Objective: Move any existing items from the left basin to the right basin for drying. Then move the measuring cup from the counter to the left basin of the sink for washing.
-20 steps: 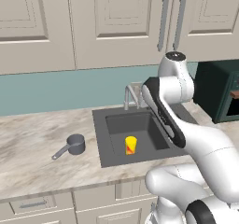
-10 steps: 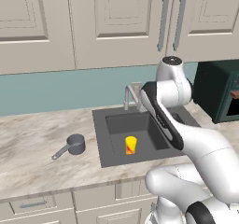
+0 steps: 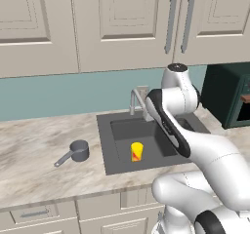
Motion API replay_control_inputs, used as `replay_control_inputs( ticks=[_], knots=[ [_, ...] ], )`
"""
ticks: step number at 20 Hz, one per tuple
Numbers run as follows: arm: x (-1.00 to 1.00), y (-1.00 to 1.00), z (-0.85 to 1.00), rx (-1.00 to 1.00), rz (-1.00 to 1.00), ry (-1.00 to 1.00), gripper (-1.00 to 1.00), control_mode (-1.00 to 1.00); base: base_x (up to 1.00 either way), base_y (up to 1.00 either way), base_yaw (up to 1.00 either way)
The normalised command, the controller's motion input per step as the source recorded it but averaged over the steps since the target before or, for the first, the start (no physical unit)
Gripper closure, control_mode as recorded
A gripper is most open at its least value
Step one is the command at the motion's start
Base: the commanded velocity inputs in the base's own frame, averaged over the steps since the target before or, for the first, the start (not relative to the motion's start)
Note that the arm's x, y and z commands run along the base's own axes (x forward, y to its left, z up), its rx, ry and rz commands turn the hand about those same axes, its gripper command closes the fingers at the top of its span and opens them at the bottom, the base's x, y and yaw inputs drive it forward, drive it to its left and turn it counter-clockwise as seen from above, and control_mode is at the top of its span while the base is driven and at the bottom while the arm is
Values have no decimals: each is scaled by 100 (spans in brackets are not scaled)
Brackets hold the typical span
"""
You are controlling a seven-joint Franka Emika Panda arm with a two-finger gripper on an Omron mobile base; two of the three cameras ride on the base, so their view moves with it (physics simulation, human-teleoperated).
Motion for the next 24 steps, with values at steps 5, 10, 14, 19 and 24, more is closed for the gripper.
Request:
replay_control_inputs(
  ticks=[5, 10, 14, 19, 24],
  knots=[
    [0, 0, -26, 0, 0, 0, -100, -100, 0, 0, 0],
    [0, 0, -27, 0, 0, 0, -100, -100, 0, 0, 0],
    [0, 0, -21, 0, 0, 3, -100, -100, 0, 0, 0],
    [0, 0, -18, 0, 0, 0, -100, -100, 0, 0, 0],
    [0, 0, -11, 0, 0, 2, -100, -100, 0, 0, 0]
  ],
)
